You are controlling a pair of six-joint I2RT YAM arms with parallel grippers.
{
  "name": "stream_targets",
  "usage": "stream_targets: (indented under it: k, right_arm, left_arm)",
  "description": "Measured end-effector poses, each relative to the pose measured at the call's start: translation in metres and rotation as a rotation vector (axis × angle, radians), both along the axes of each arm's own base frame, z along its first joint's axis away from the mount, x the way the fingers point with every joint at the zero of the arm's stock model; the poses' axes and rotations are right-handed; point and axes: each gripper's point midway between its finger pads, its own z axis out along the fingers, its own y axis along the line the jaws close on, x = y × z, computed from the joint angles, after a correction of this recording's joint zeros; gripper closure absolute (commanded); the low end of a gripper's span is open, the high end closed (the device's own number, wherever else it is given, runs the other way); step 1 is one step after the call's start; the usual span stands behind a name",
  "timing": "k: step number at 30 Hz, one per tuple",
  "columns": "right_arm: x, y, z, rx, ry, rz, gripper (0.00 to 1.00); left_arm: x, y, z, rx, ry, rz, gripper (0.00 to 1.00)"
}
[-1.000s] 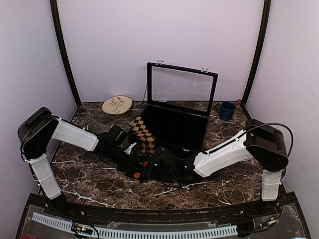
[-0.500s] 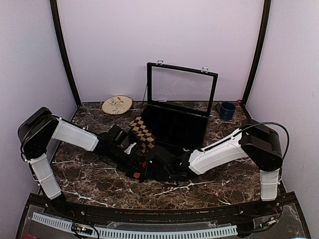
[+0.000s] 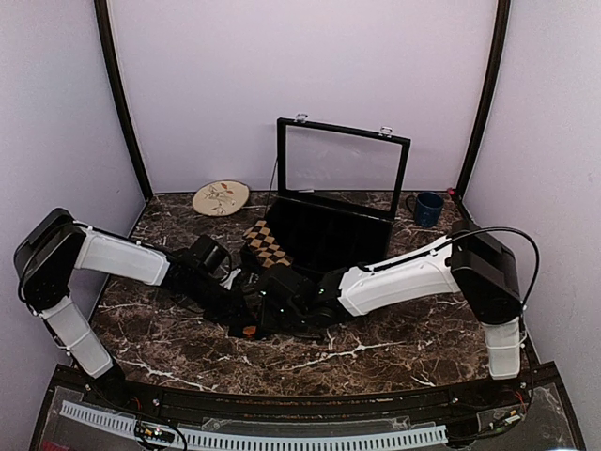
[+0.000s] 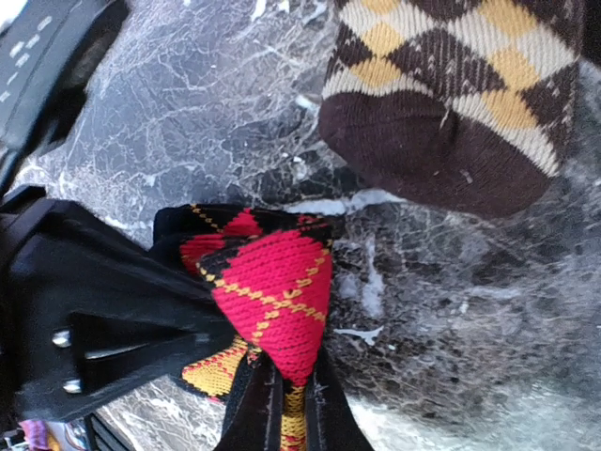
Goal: Roll the socks
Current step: Roll the sock at the center of the board.
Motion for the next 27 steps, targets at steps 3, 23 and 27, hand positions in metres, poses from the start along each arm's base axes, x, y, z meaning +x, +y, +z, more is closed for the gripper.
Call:
stream_targets:
  k: [3,23,27]
  right_arm:
    - [0.001,-0.004,0.003,-0.052,-0.015,0.022,1.0]
    - [0.005,-0.012,0.004,-0.598,-0.186,0.305,1.0]
    - [-0.008,-0.012,-0.009,-0.701,-0.232,0.337,1.0]
  left_arm:
    - [-0.003,0.019,0.006,0.046,-0.005,0.043,0.76]
    - [-0.021,0.053,0.024,0.041,-0.006,0.16,0.71]
    - [-0.021,0.048,0.028,0.006,0.006,0.162,0.69]
